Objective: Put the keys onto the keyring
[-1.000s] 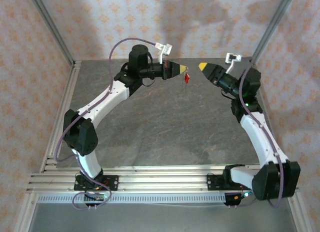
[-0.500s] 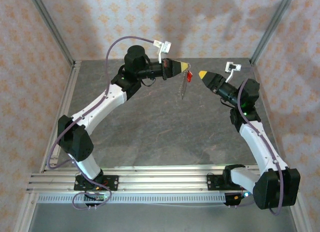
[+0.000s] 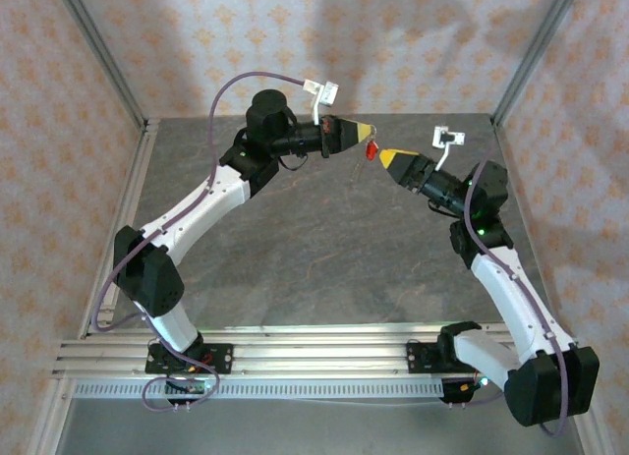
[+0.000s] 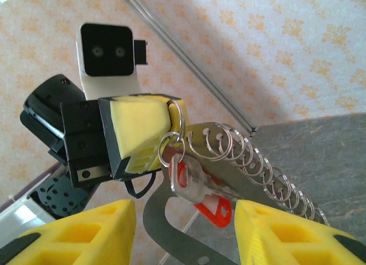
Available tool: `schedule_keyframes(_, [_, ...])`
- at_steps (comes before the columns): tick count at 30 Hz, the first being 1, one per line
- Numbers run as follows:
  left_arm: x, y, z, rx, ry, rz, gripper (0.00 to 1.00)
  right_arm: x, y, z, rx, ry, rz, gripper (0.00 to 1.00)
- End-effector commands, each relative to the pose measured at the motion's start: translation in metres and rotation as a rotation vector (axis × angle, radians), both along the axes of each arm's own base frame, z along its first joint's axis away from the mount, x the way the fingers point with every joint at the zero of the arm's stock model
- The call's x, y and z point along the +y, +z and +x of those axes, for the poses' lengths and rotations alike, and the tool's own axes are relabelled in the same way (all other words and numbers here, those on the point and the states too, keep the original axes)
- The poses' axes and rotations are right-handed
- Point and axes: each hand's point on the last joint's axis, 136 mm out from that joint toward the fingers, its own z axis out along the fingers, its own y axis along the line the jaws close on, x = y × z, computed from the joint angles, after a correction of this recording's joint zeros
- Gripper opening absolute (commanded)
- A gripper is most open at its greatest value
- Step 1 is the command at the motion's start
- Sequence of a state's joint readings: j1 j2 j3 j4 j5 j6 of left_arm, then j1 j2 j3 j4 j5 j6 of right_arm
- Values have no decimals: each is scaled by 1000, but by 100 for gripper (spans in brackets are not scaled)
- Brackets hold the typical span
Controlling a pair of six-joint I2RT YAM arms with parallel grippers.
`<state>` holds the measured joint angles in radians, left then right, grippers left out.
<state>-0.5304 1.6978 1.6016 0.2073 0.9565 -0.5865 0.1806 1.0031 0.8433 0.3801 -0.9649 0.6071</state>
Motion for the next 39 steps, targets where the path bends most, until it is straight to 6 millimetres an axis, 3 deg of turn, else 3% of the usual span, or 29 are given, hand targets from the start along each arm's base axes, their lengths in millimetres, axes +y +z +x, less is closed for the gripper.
schedule_keyframes(1, [3,39,-13,-91,0,-58,0,5,3,-4,-44,11,-39,48])
schedule_keyframes(24, [-3,46,-19,-91,-18,-58,0,11,12,11,-56,-17,-66,45])
schedule_keyframes(39, [-8,39,-13,-72,-12,-51,0,16,24,-2,-91,24,-75,22])
